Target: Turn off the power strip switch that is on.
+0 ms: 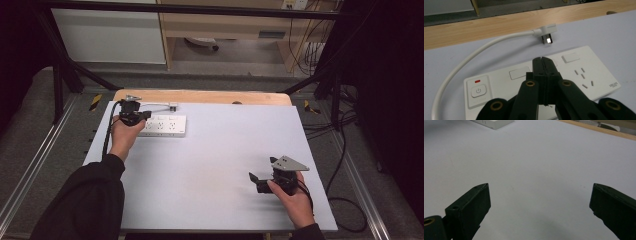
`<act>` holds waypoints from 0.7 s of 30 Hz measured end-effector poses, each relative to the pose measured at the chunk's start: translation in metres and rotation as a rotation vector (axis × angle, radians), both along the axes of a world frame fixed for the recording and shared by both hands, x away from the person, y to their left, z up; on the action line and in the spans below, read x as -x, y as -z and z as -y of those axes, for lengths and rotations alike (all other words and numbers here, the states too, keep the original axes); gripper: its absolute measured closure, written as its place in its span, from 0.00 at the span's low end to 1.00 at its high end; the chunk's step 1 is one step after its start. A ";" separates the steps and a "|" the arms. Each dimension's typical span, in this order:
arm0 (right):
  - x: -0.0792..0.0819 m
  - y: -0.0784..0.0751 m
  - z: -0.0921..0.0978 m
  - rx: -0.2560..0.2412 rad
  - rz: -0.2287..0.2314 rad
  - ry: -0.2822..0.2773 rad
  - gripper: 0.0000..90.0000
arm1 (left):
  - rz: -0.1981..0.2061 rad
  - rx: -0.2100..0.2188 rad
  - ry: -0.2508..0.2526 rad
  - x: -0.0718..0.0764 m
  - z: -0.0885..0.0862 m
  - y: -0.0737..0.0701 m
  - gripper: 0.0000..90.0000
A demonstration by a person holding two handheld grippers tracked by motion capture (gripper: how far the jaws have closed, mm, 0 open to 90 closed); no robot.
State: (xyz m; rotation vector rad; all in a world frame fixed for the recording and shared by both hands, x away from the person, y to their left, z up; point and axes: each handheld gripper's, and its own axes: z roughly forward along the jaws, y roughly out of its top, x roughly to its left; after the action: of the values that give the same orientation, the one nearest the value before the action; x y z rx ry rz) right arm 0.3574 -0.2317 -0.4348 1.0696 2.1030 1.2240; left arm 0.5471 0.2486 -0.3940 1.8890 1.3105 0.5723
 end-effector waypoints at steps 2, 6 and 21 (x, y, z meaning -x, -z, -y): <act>0.000 0.000 0.000 0.001 0.000 0.000 0.04 | 0.000 0.001 -0.006 -0.002 0.000 0.001 1.00; 0.000 -0.001 0.001 -0.004 0.003 0.001 0.04 | 0.002 -0.001 -0.009 -0.007 -0.001 -0.001 1.00; 0.000 -0.004 0.005 -0.037 0.022 0.013 0.05 | -0.025 -0.036 -0.017 -0.020 0.001 -0.002 1.00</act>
State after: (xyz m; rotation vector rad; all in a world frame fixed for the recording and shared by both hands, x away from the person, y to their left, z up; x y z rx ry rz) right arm 0.3571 -0.2367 -0.4309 1.0786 2.0612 1.2678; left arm 0.5670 0.2477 -0.3924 1.9215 1.3415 0.5867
